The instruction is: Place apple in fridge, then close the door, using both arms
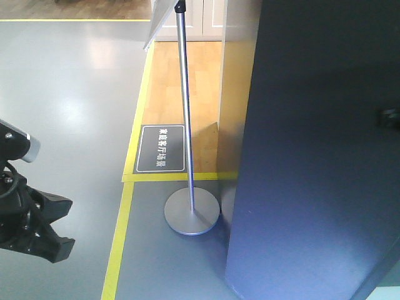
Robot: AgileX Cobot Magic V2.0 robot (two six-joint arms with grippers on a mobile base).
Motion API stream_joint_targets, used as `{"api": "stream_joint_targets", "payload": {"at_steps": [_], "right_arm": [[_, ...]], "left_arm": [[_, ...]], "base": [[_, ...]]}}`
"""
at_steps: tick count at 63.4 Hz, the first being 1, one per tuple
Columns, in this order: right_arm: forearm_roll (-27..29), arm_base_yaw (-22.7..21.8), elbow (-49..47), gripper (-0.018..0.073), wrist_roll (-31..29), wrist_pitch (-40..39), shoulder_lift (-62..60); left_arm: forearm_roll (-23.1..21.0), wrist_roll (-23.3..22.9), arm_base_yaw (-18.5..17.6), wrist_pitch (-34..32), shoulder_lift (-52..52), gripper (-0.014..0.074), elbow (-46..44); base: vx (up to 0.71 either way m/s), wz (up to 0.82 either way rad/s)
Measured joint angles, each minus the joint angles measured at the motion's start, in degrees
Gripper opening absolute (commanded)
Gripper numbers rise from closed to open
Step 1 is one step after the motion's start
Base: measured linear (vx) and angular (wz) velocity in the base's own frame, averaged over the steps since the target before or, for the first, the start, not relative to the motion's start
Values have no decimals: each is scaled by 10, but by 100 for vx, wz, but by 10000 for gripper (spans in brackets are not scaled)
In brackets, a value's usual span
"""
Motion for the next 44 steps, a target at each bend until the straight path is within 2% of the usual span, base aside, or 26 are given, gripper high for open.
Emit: {"api": "stream_joint_targets", "payload": {"at_steps": [11,17,21,28,44], "right_arm": [[-1,-75,-38,-3,-2,-40,36],[37,-103,-63,-3,-31,-62,62],[69,-117,-82,-3,-72,-67,85],[151,-141,-123,-3,-163,-66,130],[400,-192,-230,-3,-397,-52,235]], "left_arm": [[0,0,0,0,0,-6,0],[0,0,0,0,0,-6,0],[0,0,0,0,0,-6,0],[0,0,0,0,0,-6,0],[-1,0,0,0,0,-6,0]], "base": [[0,0],[0,0],[0,0],[0,0],[0,0]]}}
